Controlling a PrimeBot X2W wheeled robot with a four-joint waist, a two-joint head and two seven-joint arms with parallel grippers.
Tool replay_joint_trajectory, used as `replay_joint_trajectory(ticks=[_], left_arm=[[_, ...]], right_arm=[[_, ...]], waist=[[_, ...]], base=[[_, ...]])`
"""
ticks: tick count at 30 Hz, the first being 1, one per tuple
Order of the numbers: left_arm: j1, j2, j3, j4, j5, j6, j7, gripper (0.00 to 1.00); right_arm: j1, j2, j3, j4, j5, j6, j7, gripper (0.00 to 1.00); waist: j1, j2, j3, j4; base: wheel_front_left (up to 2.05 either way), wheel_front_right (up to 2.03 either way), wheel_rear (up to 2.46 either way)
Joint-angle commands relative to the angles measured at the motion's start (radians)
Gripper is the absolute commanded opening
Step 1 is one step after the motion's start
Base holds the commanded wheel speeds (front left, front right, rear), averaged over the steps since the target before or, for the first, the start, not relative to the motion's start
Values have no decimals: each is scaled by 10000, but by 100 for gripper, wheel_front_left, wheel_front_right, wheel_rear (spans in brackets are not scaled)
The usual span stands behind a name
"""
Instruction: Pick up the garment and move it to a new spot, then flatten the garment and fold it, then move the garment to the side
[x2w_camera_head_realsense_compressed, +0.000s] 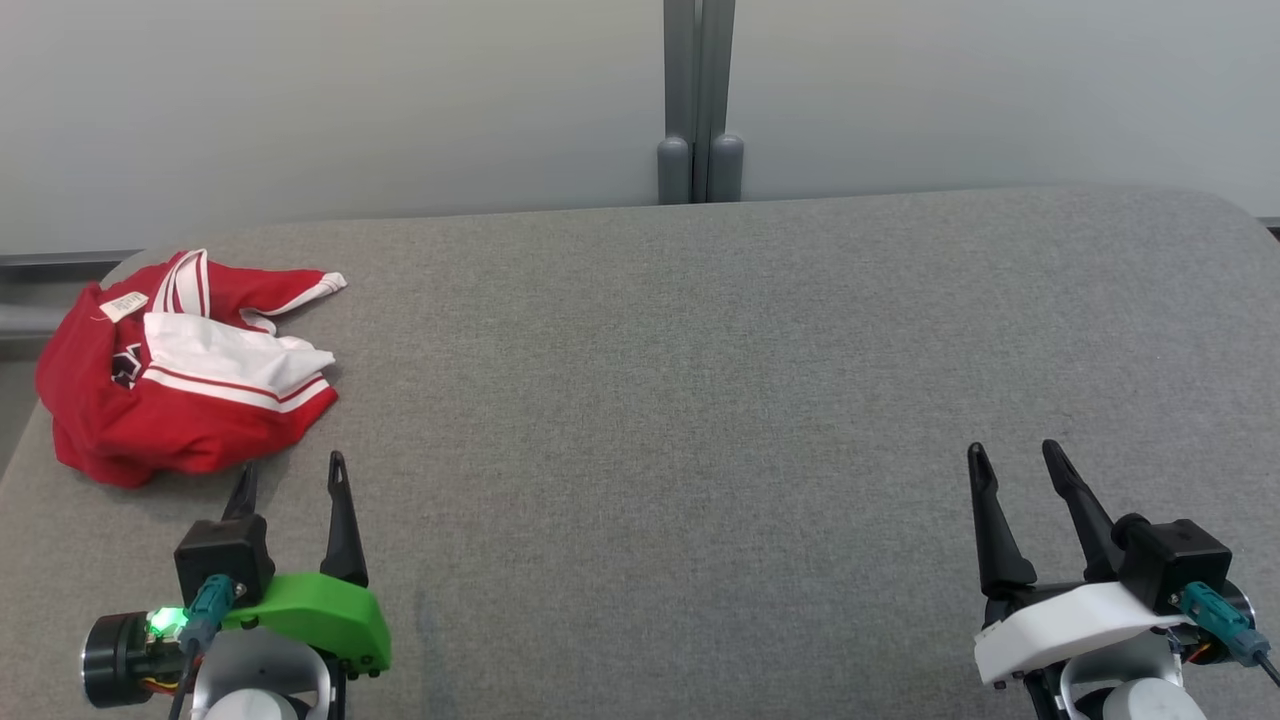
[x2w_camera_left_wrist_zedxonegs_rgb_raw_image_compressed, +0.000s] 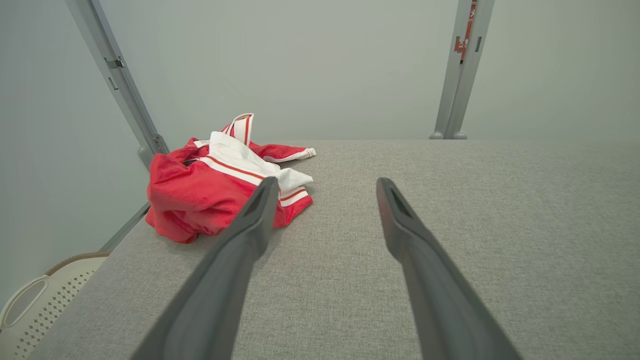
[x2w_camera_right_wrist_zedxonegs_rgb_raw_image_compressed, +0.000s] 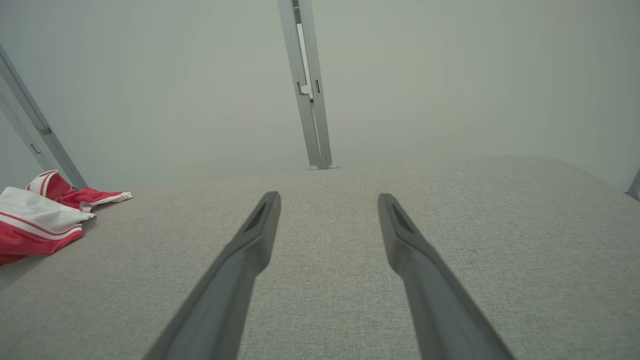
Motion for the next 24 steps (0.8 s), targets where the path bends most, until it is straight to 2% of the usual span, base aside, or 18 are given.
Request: replay_joint_trajectory(ticks=[1, 16, 24], left_arm=[[149, 55, 1, -24, -21, 63, -27, 100], [92, 168, 12, -11, -164, 139, -184, 100], [-59, 235, -39, -103, -154, 156, -390, 100]], right_arm=[[78, -7, -2, -39, -5, 2, 27, 100], [67, 8, -25, 59, 101, 1, -42, 100], [78, 8, -58, 135, 282, 1, -134, 100]], waist=[[0, 0, 10, 2], [0, 0, -38, 153], [0, 0, 75, 580]], base=[[0, 0, 0], [0, 0, 0], [0, 0, 0]])
